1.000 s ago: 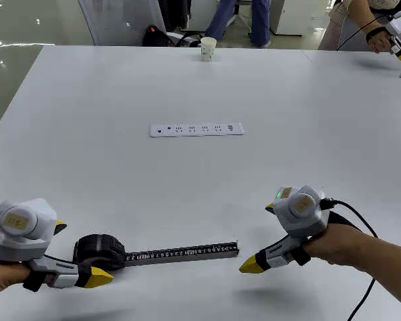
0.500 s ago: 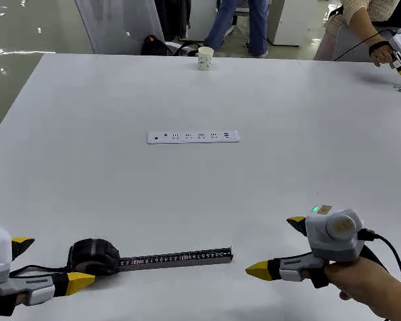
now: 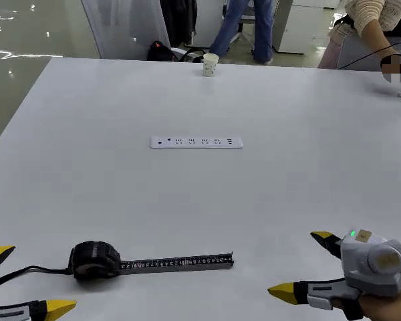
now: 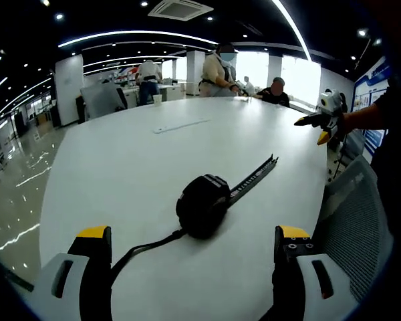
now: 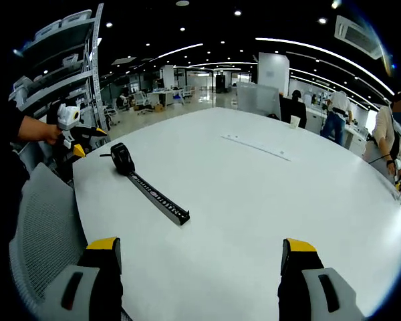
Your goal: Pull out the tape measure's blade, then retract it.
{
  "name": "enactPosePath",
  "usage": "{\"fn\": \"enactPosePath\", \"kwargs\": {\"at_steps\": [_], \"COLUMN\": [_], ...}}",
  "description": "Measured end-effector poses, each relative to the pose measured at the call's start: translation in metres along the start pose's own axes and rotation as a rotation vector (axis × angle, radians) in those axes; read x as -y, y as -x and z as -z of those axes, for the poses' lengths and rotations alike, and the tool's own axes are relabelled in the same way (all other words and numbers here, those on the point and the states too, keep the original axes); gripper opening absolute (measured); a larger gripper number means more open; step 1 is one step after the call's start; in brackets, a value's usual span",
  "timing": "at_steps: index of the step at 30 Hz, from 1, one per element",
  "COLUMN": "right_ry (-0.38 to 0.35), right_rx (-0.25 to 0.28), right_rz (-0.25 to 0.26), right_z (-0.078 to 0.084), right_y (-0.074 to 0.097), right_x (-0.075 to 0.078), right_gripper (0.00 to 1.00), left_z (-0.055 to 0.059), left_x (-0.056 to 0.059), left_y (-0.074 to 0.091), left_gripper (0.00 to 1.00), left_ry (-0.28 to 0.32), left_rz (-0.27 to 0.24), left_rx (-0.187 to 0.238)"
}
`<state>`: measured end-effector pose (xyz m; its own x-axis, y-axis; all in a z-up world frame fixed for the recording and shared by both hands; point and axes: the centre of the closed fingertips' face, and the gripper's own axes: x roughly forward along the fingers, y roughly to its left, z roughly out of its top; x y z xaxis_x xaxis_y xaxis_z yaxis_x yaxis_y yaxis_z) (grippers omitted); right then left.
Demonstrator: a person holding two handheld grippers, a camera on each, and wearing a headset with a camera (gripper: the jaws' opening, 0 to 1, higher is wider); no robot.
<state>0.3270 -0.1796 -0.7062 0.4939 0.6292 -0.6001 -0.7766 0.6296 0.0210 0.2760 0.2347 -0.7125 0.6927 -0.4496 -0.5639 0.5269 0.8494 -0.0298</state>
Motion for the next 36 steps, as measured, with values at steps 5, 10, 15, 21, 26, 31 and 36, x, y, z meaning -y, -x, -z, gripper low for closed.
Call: {"fn": "enactPosePath", "kwargs": {"at_steps": [5, 10, 15, 21, 26, 31, 36], "right_ry": [-0.003, -0.01, -0.027, -0.015, -0.018, -0.03, -0.03], "right_rx": [0.001, 0.014, -0.004, -0.01, -0.003, -0.001, -0.006], "right_rz": [0.01, 0.055, 0.06, 0.054, 0.054, 0.055, 0.057], "right_z": [0.008, 0.02, 0.039, 0.043, 0.041, 0.042, 0.043], "right_y": [0.01, 0.021, 0.026, 0.028, 0.028, 0.03, 0.03], "right_x": [-0.005, -0.007, -0.013, -0.017, -0.019, -0.018, -0.019], "right_gripper": [0.99, 0.99, 0.99, 0.99, 0.99, 0.99, 0.99], "left_z": [0.005, 0.013, 0.012, 0.015, 0.015, 0.016, 0.016], "left_x": [0.003, 0.002, 0.006, 0.009, 0.008, 0.006, 0.004], "left_y": [0.013, 0.017, 0.017, 0.015, 0.016, 0.018, 0.016], "left_gripper": [0.99, 0.99, 0.99, 0.99, 0.99, 0.99, 0.99], "left_ry": [-0.006, -0.008, 0.001, 0.01, 0.007, 0.009, 0.017], "left_rz": [-0.008, -0.009, -0.003, 0.003, 0.0, -0.001, 0.0], "left_rx": [-0.005, -0.015, 0.003, -0.001, -0.002, -0.006, -0.012]}}
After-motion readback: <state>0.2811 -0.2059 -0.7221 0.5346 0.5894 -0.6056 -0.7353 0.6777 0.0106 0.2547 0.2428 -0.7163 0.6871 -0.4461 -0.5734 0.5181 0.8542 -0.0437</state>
